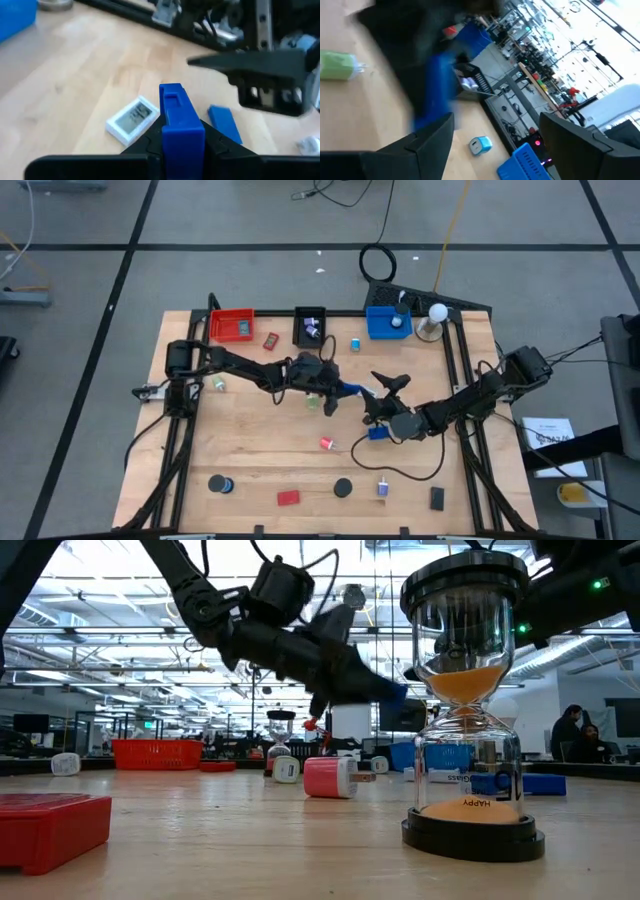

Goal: Pick & Place Office items
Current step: Put the top blue digital clock into the red bin, then put the red hourglass into the blue bin

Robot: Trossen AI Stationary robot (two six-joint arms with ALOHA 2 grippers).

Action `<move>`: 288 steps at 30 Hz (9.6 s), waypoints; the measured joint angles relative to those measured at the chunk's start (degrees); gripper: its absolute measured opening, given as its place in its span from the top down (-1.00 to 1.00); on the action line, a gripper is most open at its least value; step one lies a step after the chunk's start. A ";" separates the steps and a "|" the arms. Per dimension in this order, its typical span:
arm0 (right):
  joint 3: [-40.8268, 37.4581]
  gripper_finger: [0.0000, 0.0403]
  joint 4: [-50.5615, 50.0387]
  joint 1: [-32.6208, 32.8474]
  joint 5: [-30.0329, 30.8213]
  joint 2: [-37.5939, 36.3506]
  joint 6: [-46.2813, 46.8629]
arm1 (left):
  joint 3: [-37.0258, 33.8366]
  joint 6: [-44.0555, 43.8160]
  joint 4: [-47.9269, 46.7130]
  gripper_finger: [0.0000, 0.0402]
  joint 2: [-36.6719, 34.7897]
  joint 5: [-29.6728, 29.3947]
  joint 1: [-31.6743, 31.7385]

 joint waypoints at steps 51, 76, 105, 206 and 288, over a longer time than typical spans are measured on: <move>-7.06 0.99 -5.15 -5.97 -18.13 -8.17 15.22 | -23.19 18.49 -52.94 0.74 -49.34 -50.07 29.22; -7.06 1.00 -5.17 -5.97 -18.46 -8.17 15.02 | -23.18 32.71 -40.92 0.74 -30.06 -41.90 44.25; -7.06 1.00 -5.17 -5.98 -19.65 -8.15 14.61 | -23.17 31.09 -41.68 -0.02 -32.57 -39.13 42.35; 17.11 -0.39 -38.76 4.75 -39.92 -7.06 34.71 | -31.32 3.73 5.18 0.25 -25.68 -37.52 -3.86; 17.05 -0.40 -39.06 5.31 -40.37 -7.34 31.09 | 2.58 15.99 13.56 -0.02 9.10 -15.03 4.30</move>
